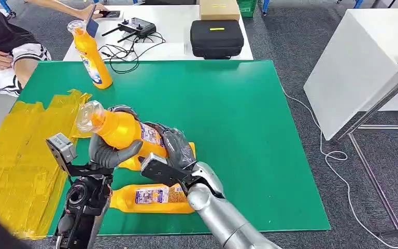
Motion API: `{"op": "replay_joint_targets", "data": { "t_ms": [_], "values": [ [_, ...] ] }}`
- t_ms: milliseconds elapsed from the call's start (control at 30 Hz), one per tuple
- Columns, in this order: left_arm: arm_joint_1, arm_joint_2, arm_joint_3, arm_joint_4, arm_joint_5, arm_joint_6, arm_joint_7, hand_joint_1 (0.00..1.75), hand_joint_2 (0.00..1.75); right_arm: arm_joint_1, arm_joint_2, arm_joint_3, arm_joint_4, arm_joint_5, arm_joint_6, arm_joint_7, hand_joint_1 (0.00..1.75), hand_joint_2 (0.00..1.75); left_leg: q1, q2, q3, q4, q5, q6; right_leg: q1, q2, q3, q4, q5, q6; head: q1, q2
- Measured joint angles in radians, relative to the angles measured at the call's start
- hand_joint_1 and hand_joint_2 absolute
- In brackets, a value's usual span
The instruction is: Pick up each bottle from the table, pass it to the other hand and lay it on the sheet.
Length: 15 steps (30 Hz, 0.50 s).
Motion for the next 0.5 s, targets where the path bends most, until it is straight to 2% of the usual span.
{"op": "replay_joint_targets", "data": {
  "t_ms": [33,67,100,200,267,333,500],
  "values": [
    [-0.001,0.000,0.000,0.002,0.001,0.002,-0.001,1.75,1.75,0.000,-0.001,0.000,0.000,-0.003,-0.001,-0.001,1.75,1.75,0.000,0.000,0.000,0.000,0.000,0.000,0.000,0.000,0.000,0.000,0.000,0.000,0.000,0.000],
    [-0.001,0.000,0.000,0.005,0.002,0.003,-0.001,1.75,1.75,0.000,-0.002,0.000,0.001,-0.006,-0.002,-0.001,0.16,1.75,0.000,0.000,0.000,0.000,0.000,0.000,0.000,0.000,0.000,0.000,0.000,0.000,0.000,0.000],
    [-0.002,-0.001,0.000,0.006,0.003,0.005,-0.003,1.75,1.75,0.001,-0.003,0.000,0.001,-0.010,-0.005,-0.004,0.00,1.75,0.000,0.000,0.000,0.000,0.000,0.000,0.000,0.000,0.000,0.000,0.000,0.000,0.000,0.000],
    [-0.004,-0.002,0.003,0.007,-0.003,0.033,-0.011,1.75,1.75,0.000,-0.007,0.000,0.000,-0.024,-0.021,-0.021,0.00,1.75,0.000,0.000,0.000,0.000,0.000,0.000,0.000,0.000,0.000,0.000,0.000,0.000,0.000,0.000],
    [-0.007,0.000,0.011,0.007,-0.055,0.123,-0.027,1.75,1.75,0.004,-0.014,-0.005,-0.009,-0.043,-0.033,-0.031,0.00,1.75,0.000,0.000,0.000,0.000,0.000,0.000,0.000,0.000,0.000,0.000,0.000,0.000,0.000,0.000],
    [-0.007,0.008,0.027,-0.002,-0.216,0.325,-0.029,1.75,1.75,0.018,-0.034,-0.021,-0.056,-0.048,-0.053,-0.031,0.00,1.75,0.000,0.000,0.000,0.000,0.000,0.000,0.000,0.000,0.000,0.000,0.000,0.000,0.000,0.000],
    [-0.008,0.035,0.048,-0.020,-0.631,0.666,0.059,1.75,1.75,0.067,-0.082,-0.061,-0.204,-0.019,-0.058,0.006,0.00,1.75,0.000,-0.001,0.000,0.000,0.000,0.000,0.000,0.000,0.000,0.000,0.000,0.000,0.000,0.000]
  ]
}}
